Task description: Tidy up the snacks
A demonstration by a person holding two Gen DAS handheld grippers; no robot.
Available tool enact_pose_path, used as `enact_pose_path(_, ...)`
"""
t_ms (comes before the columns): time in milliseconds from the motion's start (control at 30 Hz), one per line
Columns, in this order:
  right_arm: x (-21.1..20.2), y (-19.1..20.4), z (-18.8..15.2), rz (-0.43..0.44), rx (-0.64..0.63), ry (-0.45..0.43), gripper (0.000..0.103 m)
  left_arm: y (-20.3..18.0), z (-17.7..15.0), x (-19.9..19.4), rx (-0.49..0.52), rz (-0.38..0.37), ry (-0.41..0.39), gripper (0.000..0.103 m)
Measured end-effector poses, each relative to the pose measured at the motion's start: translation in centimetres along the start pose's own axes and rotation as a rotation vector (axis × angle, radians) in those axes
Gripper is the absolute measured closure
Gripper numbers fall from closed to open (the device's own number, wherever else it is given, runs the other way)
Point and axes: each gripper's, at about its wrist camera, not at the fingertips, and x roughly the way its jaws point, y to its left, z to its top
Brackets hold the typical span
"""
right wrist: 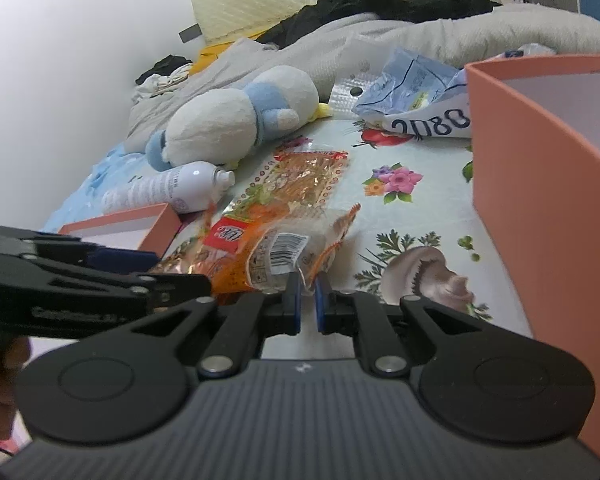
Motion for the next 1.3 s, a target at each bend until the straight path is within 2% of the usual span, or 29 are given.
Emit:
enact_pose_path(33,-0.5,0.2,-0.1,-0.003,-0.01,0.001,0.093,-0.1,-0.4,-0.6,-0.034,0.003,0.002,0.047)
enact_pose_path(133,-2.2,0.2,-0.7,-0.007,-0.029,0.022,0.093,-0.8,-2.1,-2.3,-0.119,0.025,0.002,0.05)
enact_pose_path(233,-4.1,0.1,-1.6,-0.017,-0.05,0.039,0.093,-1.2,-4.3,-3.8,-0.208,0.011,0.005,0.061)
enact_pose_path(333,-6.0,0.0,-2.9,-0.023,-0.067,0.061,0.093,-1.7,-6.8,-5.1,-0.267,-0.001,0.012,0.062)
enact_pose_path(433,-8.1,0.4,-4.8,-0.027,-0.094,0.095,0.093,-2.4,-8.7,-6.5,-0.266,-0.009,0.013,0.062)
enact_pose_path(700,-12.6,1.9,-9.7,-0.005,-0.18,0.185,0.093,-2.0,-11.6,-9.4,-0.332,-0.02,0.014,0.062)
enact_pose_path(867,-13.7,2.1,-10.7,0.041,-0.186,0.212,0.091,-1.8,-12.8,-9.6,-0.378,-0.034,0.025,0.059)
enact_pose_path(933,-14.1,2.1,-10.5,0.048,-0.193,0.21,0.089,-1.6,-12.9,-9.6,-0.39,-0.031,0.027,0.054)
enact_pose_path(1000,-14.5,1.9,-10.4,0.05,-0.2,0.212,0.069,-1.5,-12.7,-9.5,-0.401,-0.03,0.024,0.046)
enact_pose_path(1033,-14.7,1.8,-10.3,0.054,-0.2,0.206,0.048,-1.4,-12.6,-9.4,-0.406,-0.031,0.019,0.036)
enact_pose_path(1067,-15.0,1.6,-10.2,0.055,-0.2,0.198,0.033,-1.4,-12.4,-9.3,-0.41,-0.027,0.014,0.03)
enact_pose_path(1133,-15.3,1.6,-10.1,0.056,-0.214,0.183,0.027,-1.4,-12.0,-8.9,-0.408,-0.022,0.01,0.029)
enact_pose_path(1300,-14.5,2.1,-9.2,0.106,-0.314,0.16,0.026,-1.4,-10.6,-7.2,-0.394,-0.01,0.012,0.029)
